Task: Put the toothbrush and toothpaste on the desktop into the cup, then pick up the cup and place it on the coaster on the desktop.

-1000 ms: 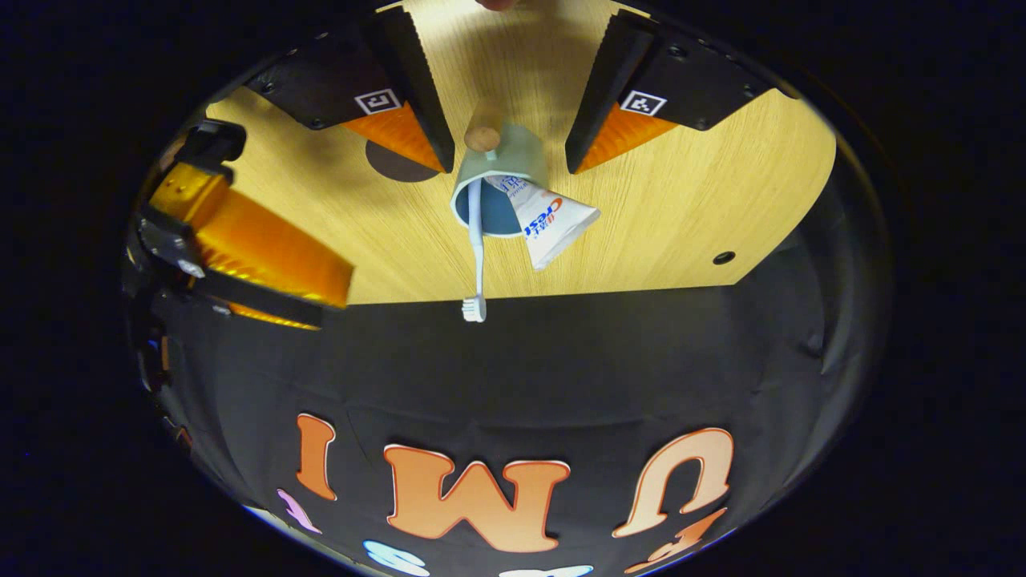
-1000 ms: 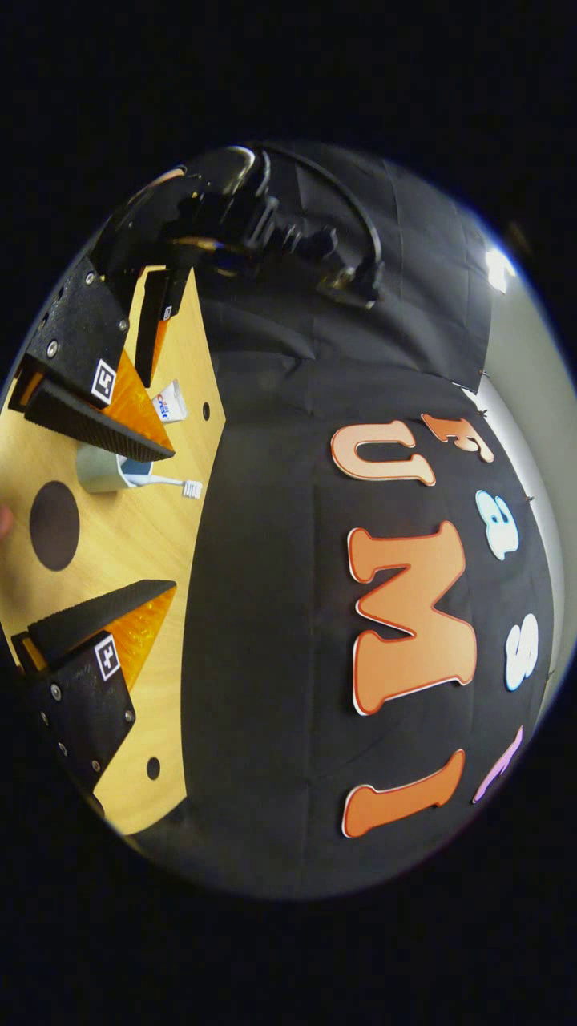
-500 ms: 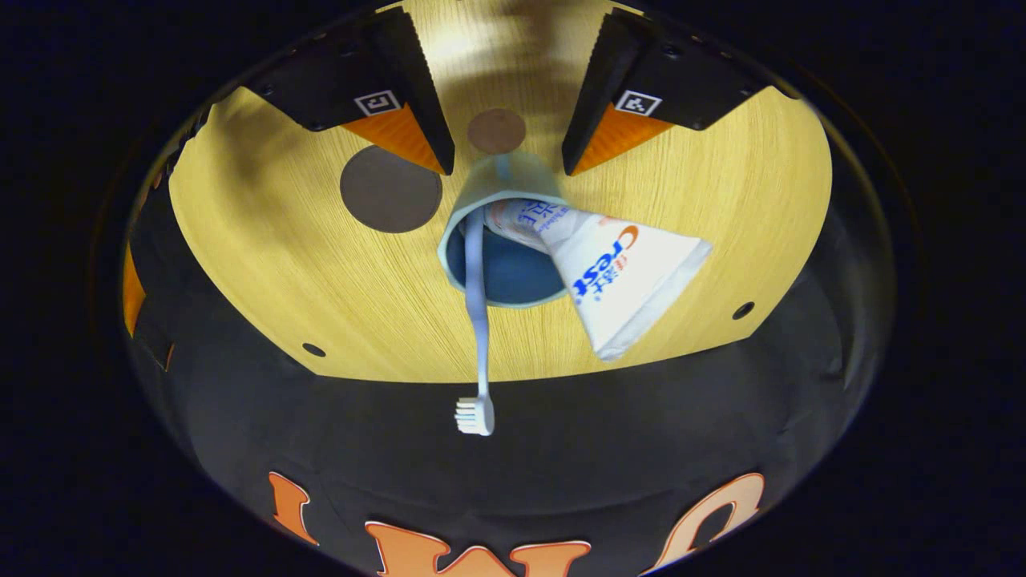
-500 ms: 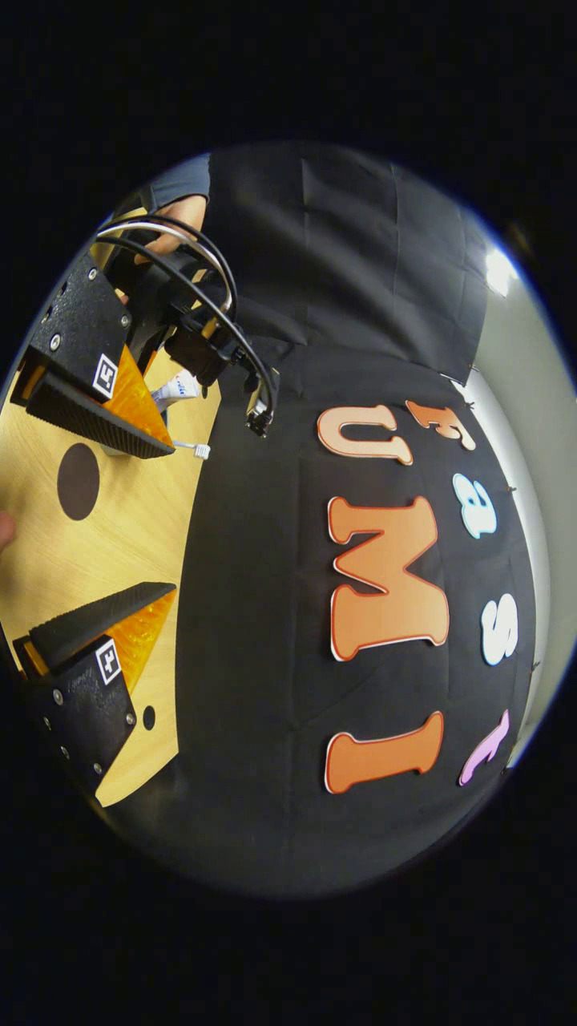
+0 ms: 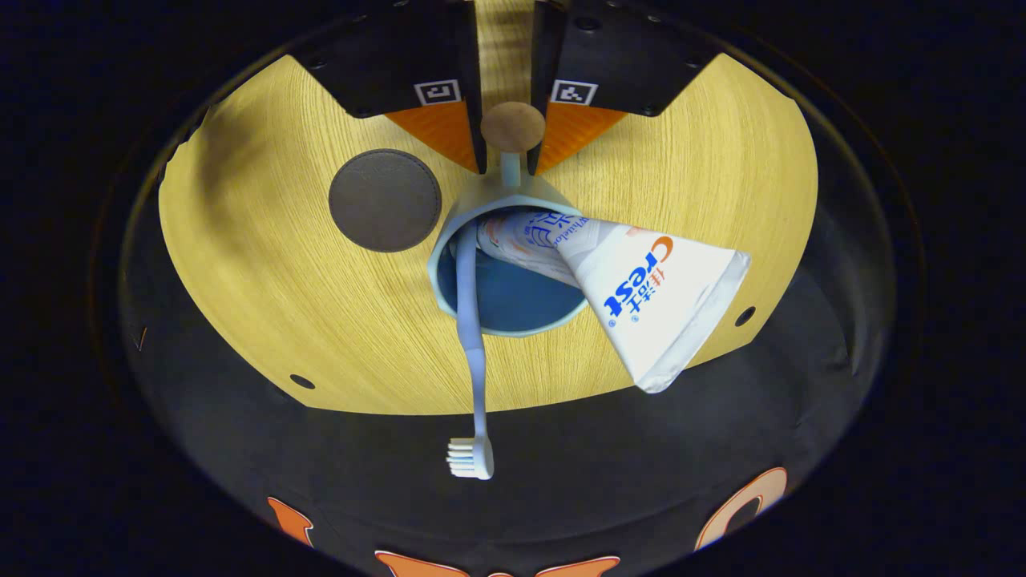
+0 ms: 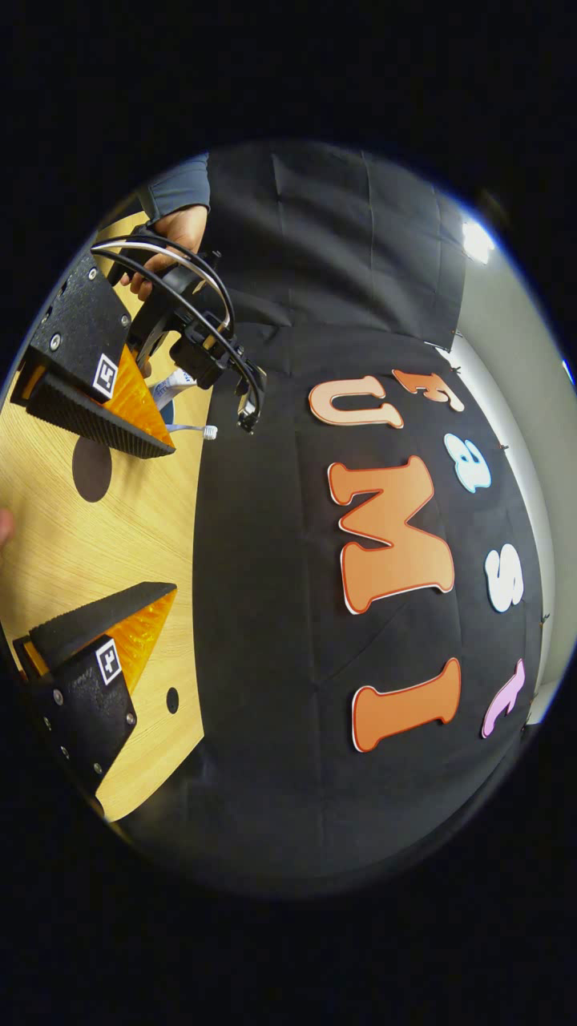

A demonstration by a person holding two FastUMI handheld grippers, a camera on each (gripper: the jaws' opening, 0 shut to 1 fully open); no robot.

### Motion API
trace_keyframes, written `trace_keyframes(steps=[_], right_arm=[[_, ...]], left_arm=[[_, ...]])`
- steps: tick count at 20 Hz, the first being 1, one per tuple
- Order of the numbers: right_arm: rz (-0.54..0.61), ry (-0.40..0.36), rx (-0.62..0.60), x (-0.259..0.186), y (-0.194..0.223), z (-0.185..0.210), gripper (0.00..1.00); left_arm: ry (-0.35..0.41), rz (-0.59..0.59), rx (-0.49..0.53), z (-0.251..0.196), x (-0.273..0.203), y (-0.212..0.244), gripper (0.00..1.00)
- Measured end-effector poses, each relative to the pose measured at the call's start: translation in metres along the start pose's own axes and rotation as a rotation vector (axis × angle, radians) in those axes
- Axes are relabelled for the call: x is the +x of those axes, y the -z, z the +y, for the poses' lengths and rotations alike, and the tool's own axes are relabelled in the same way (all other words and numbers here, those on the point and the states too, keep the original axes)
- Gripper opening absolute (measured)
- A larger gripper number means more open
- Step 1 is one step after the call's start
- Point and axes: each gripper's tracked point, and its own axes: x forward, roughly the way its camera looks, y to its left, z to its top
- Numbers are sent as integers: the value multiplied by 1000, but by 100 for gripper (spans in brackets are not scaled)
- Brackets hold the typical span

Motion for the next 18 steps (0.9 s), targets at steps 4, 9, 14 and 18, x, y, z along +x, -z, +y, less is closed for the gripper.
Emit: trace_keyframes(steps=[4, 9, 14, 18], right_arm=[[-21, 8, -2, -8, -8, -2, 93], [-28, 18, 3, -15, -10, -3, 93], [-27, 45, 0, -22, -12, -11, 93], [-23, 64, 12, -29, -12, -16, 93]], left_arm=[[13, -26, -48, 0, 4, 1, 19], [47, -59, -65, -5, -2, 0, 19], [59, -133, -32, -8, -16, -1, 19], [40, -163, 3, -10, -21, -14, 18]])
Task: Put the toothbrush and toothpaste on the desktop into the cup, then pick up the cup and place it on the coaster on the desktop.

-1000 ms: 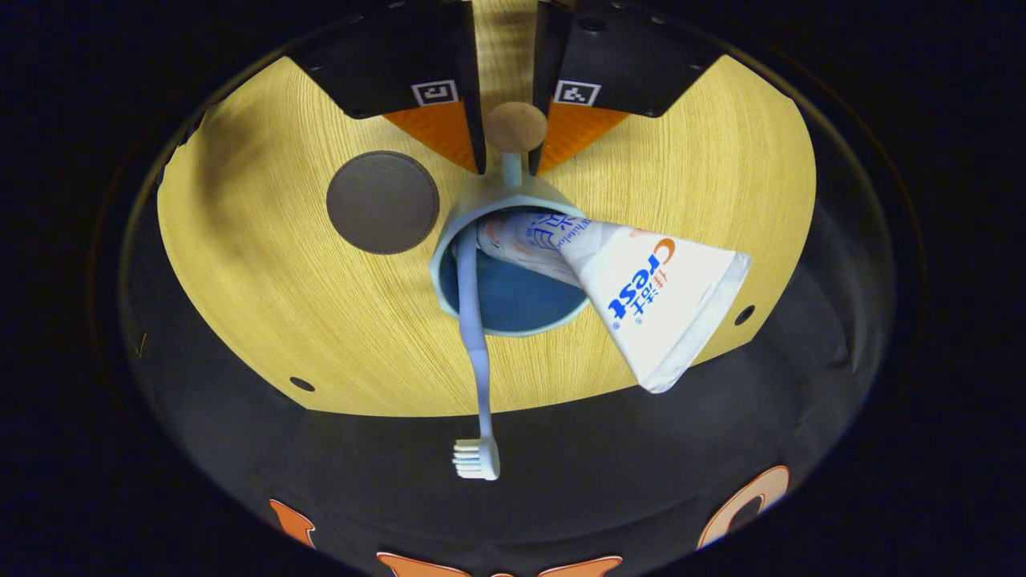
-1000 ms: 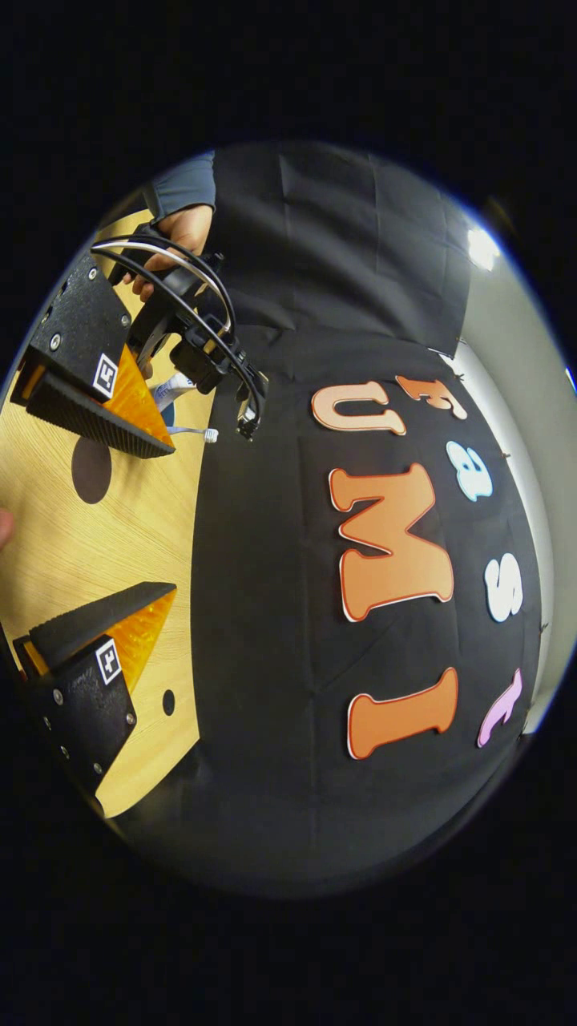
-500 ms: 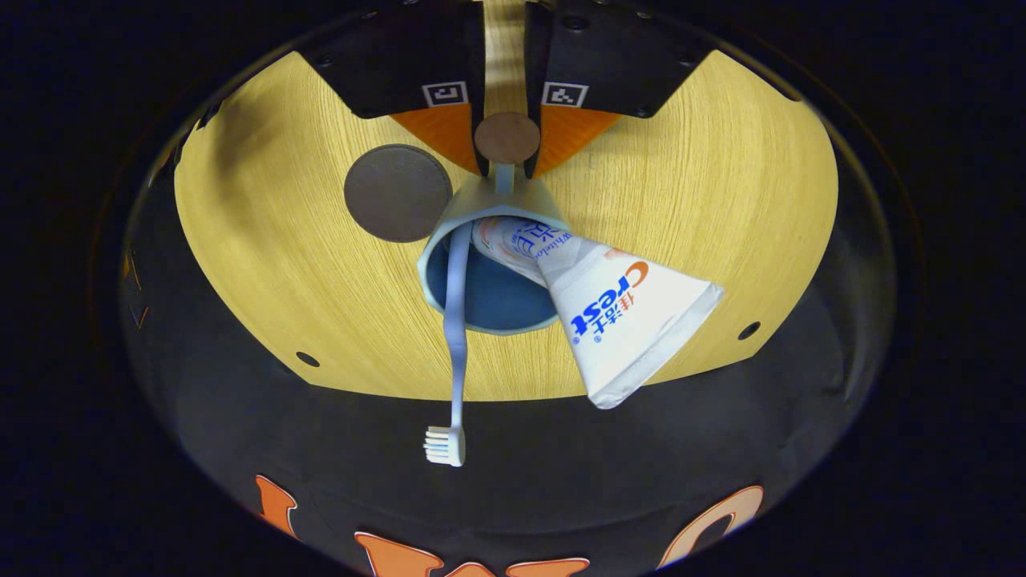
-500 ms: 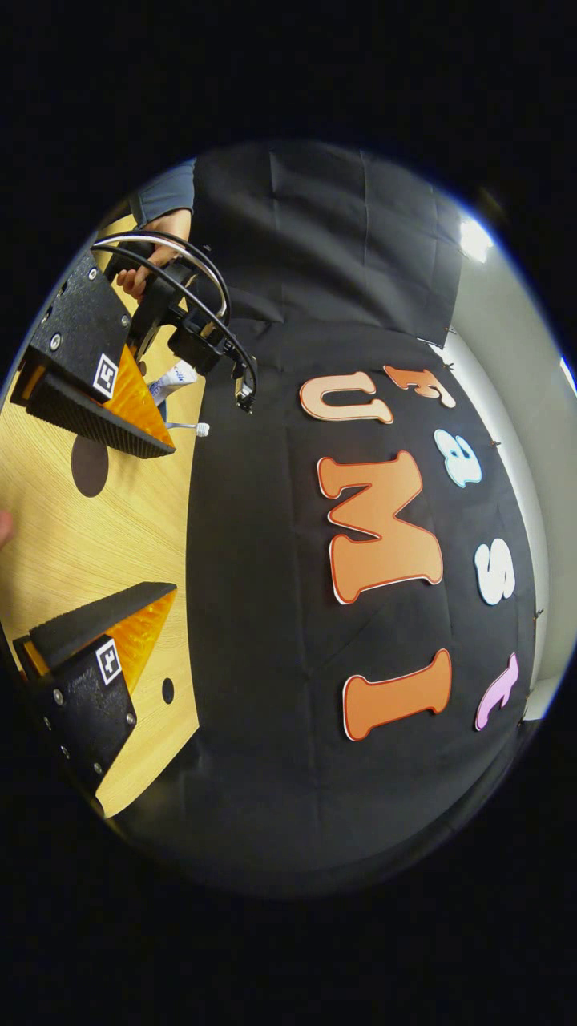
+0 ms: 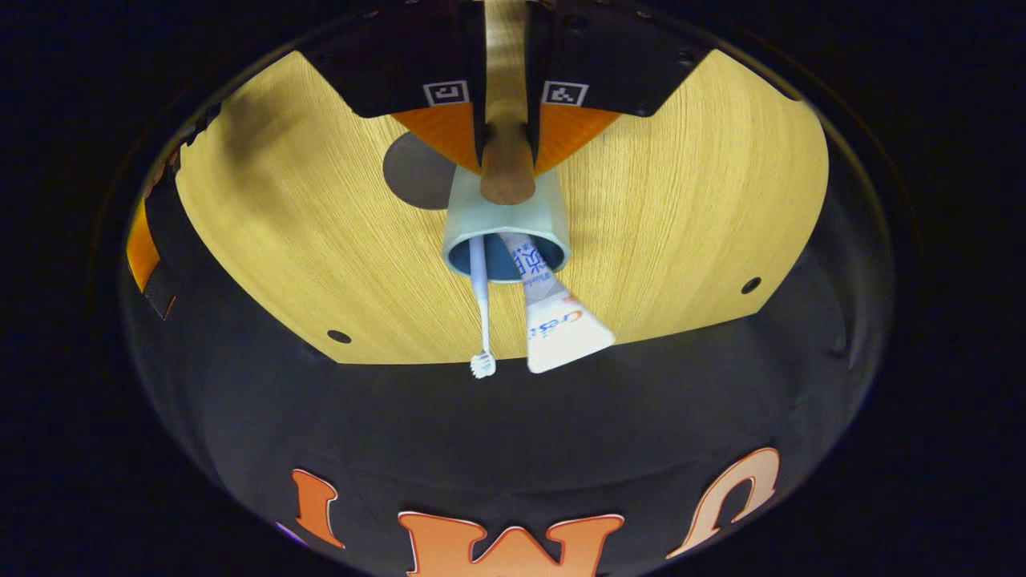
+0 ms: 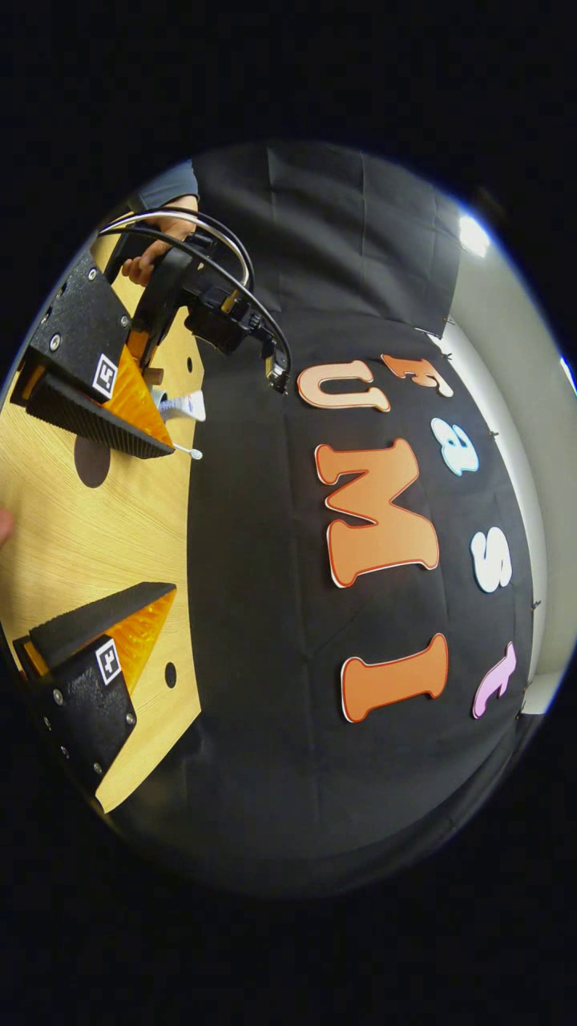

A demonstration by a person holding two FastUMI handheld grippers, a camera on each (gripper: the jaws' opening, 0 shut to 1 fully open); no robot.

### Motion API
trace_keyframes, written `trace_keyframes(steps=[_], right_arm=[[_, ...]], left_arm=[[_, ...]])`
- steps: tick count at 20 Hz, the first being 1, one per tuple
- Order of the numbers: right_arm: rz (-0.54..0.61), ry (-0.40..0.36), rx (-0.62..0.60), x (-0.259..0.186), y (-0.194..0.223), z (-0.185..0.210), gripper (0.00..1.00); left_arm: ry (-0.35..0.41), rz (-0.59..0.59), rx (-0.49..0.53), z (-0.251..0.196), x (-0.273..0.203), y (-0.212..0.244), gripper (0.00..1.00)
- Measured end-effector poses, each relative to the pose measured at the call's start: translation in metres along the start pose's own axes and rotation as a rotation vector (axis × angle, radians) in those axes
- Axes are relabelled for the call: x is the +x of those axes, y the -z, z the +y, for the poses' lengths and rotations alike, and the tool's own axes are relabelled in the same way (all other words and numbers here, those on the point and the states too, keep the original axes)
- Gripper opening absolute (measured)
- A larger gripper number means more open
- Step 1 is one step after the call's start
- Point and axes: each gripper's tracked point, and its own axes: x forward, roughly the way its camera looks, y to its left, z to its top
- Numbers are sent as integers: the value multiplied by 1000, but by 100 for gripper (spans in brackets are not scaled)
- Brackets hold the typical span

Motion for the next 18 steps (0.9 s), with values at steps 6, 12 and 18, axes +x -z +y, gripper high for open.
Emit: trace_keyframes(steps=[6, 12, 18], right_arm=[[14, 7, -2, -3, 8, -2, 93], [38, -5, -12, 0, 16, 5, 93], [45, -2, -8, -1, 19, 5, 93]], left_arm=[[19, 49, -29, -2, 14, 15, 19], [42, 89, 41, -12, 23, -4, 18], [63, 200, 212, -27, 47, -27, 33]])
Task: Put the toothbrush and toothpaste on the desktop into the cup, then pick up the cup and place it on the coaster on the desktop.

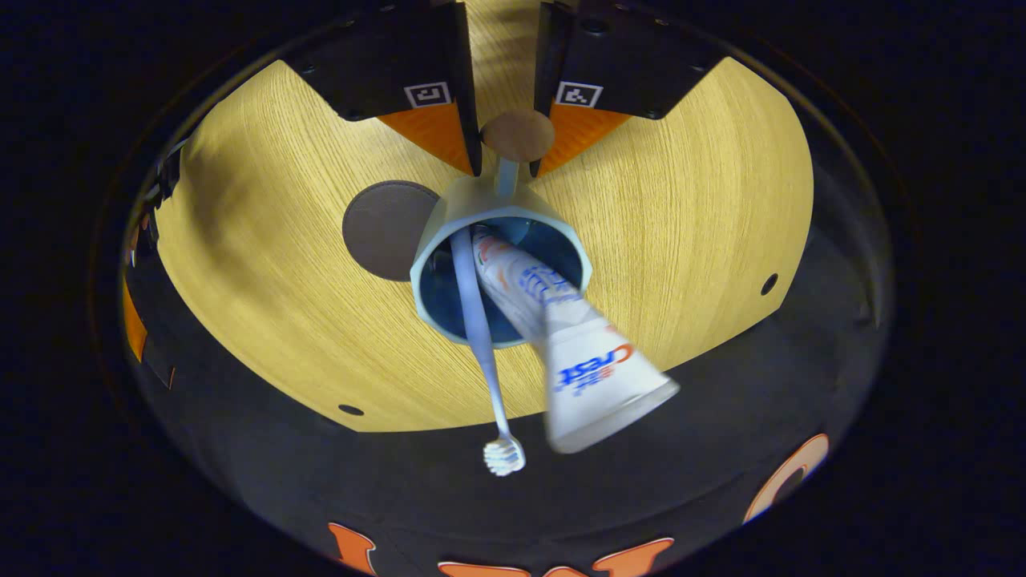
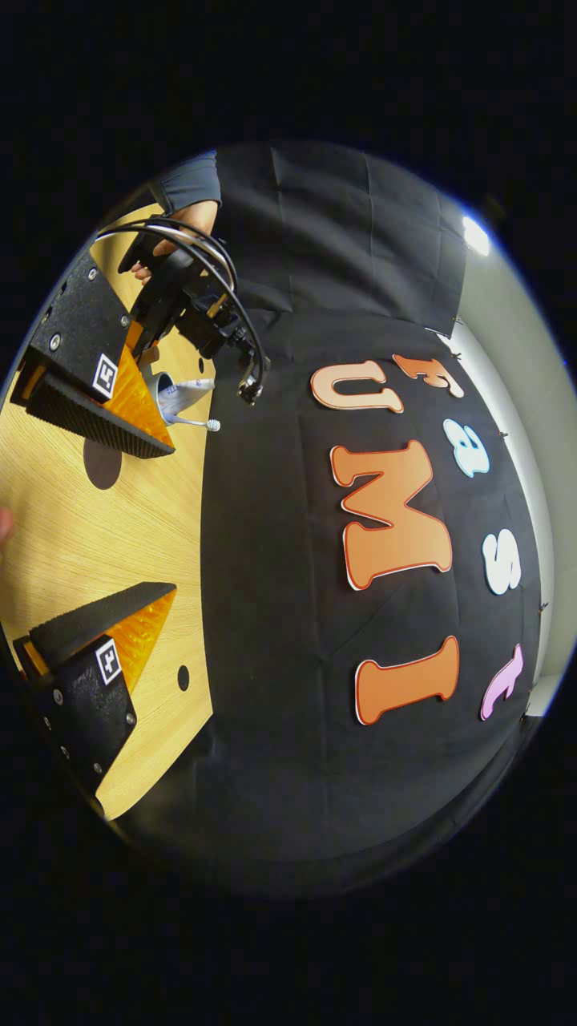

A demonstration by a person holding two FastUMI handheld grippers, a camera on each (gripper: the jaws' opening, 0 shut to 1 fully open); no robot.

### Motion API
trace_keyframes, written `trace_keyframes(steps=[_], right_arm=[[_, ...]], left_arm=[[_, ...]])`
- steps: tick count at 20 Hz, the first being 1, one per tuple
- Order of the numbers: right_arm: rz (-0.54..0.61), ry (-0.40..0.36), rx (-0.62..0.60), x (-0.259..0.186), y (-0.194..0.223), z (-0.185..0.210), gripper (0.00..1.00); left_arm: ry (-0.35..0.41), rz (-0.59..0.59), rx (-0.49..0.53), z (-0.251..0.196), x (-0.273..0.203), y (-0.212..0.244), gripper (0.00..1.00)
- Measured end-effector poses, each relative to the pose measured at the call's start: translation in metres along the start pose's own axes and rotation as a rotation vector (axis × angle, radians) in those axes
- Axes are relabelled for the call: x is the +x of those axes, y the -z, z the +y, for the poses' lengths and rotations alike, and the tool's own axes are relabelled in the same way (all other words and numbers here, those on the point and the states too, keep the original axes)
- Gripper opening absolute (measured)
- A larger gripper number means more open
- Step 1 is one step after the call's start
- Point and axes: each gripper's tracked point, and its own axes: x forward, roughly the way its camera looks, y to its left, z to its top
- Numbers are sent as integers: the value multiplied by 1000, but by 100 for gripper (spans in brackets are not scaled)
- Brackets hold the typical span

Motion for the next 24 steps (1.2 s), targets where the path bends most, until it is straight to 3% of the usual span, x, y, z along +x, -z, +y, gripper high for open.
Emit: trace_keyframes(steps=[4, 5, 7, 16, 24], right_arm=[[9, 20, 12, -1, 5, -9, 93], [9, 22, 20, -1, 5, -11, 93], [7, 25, 33, 0, 5, -13, 93], [3, 33, 30, -3, 4, -17, 93], [12, 50, 25, -7, 8, -23, 93]], left_arm=[[44, 7, 6, 6, -5, -26, 33], [39, 21, 9, 0, 0, -23, 20], [41, -3, -13, -3, -2, -24, 17], [80, -108, -70, -24, -9, -32, 15], [144, -103, -15, -24, -7, -28, 15]])
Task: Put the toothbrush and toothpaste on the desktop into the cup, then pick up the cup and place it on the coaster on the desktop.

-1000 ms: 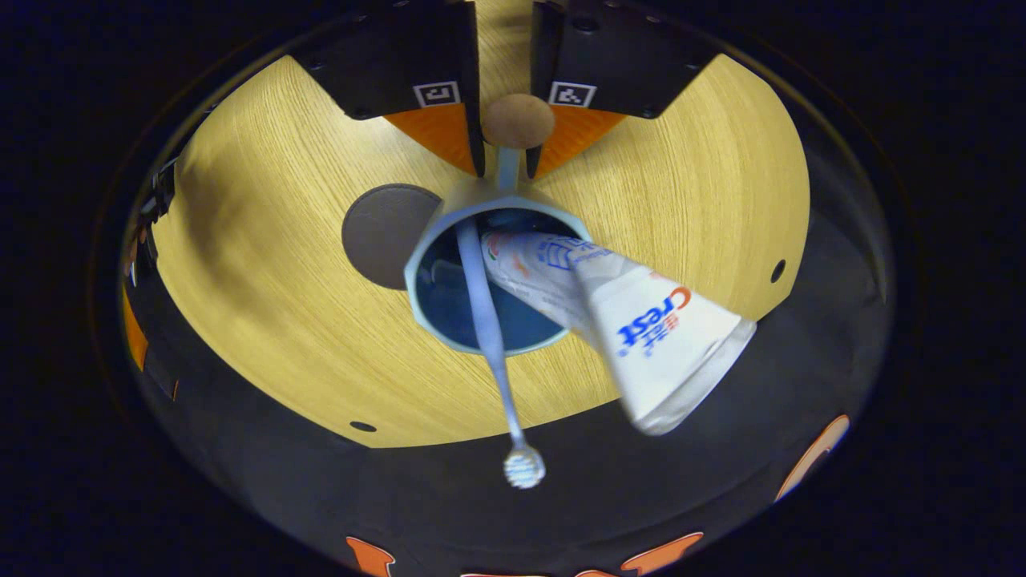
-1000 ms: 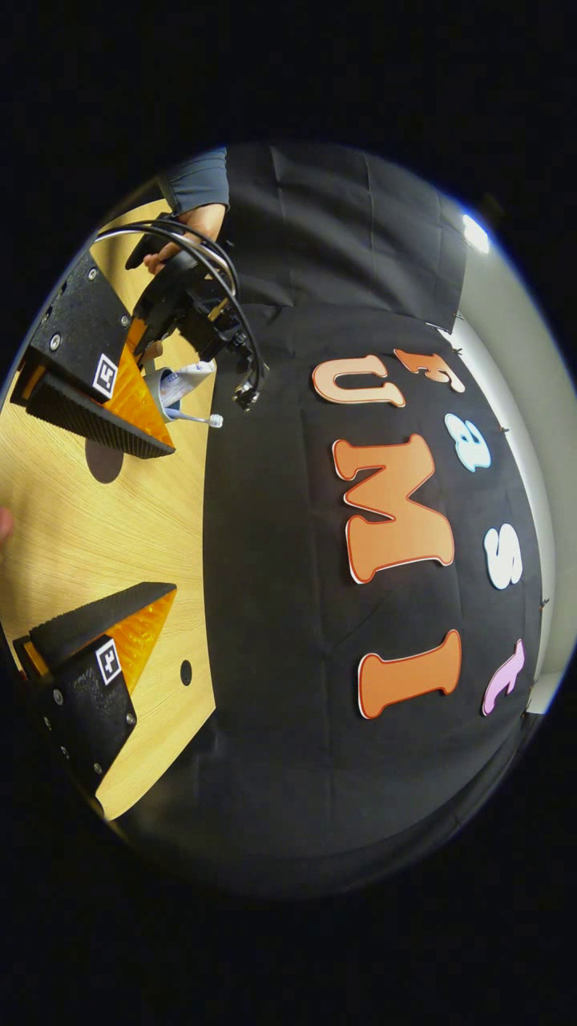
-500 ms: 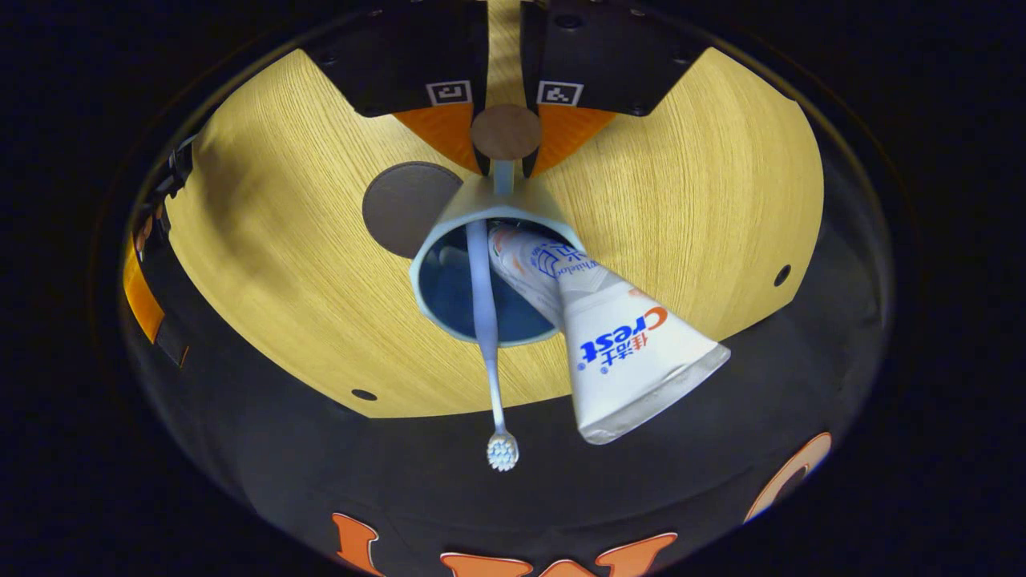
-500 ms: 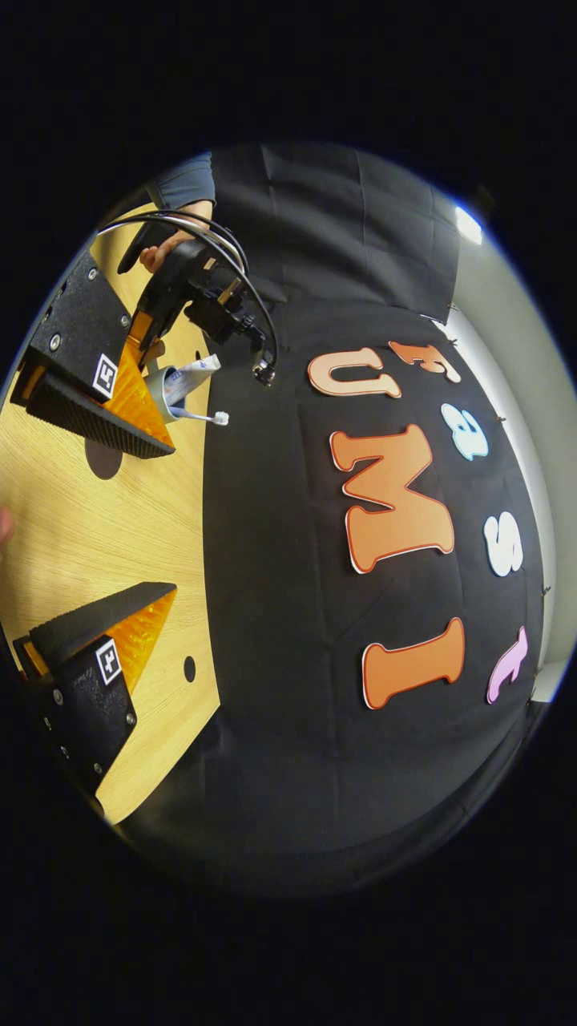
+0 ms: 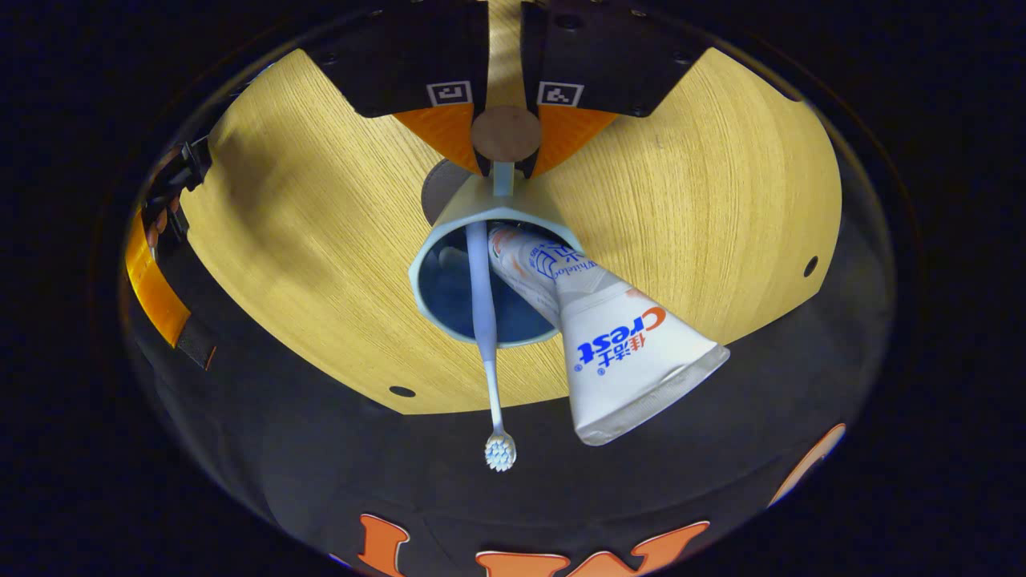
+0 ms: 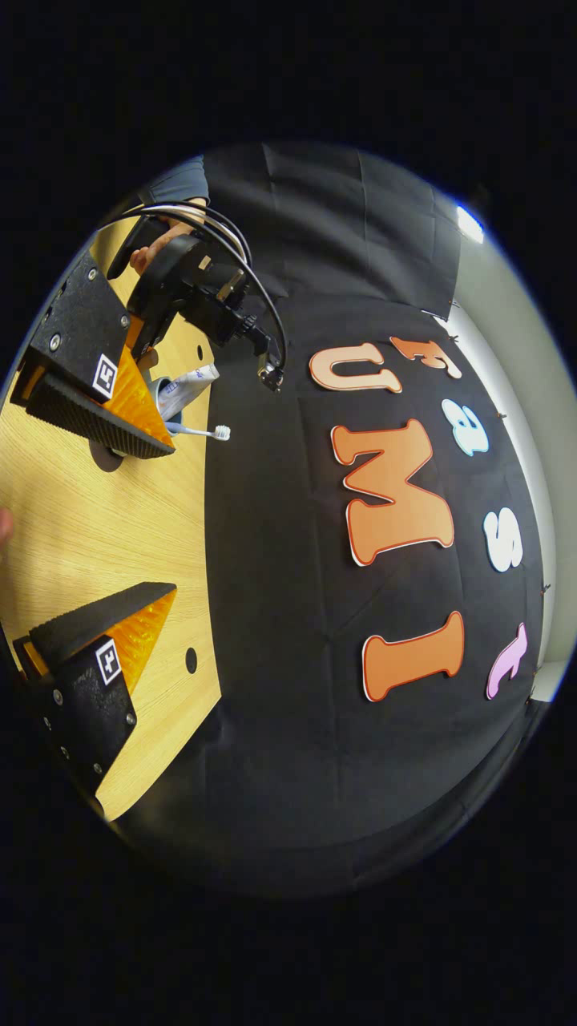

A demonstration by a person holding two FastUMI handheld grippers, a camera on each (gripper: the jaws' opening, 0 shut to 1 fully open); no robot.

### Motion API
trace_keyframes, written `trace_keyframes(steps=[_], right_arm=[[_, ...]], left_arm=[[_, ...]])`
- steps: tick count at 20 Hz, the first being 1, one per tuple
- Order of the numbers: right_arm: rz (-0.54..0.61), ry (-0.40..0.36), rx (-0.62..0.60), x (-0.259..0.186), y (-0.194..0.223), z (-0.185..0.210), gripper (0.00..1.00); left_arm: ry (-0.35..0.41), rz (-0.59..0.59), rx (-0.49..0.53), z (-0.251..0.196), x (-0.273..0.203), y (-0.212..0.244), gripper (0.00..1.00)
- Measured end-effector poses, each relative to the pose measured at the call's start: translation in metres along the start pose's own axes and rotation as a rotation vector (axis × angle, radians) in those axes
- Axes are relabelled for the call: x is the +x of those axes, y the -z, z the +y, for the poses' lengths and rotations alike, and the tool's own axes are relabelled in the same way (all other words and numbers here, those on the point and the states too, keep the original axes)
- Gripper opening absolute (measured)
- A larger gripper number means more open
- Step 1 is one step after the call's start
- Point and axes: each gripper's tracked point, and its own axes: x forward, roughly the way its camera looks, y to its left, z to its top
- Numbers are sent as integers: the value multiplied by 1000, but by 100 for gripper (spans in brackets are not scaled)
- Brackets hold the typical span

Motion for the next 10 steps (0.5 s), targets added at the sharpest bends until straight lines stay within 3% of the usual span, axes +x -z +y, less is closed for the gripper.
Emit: trace_keyframes(steps=[3, 6, 7, 8, 9, 10], right_arm=[[7, 3, -6, 0, 1, 1, 93], [1, 6, -19, 1, -5, 4, 93], [-6, 9, -23, 0, -8, 6, 93], [-13, 16, -28, 0, -10, 6, 93], [-22, 23, -37, -1, -13, 8, 93], [-32, 36, -50, -1, -18, 9, 93]], left_arm=[[1, -3, -16, 0, -5, -5, 16], [-33, -86, -6, 9, -26, -18, 28], [-57, -127, 4, 15, -37, -23, 47], [-80, -165, 9, 20, -47, -30, 45], [-107, -213, 11, 26, -62, -37, 65], [-129, -266, 7, 31, -74, -44, 67]])
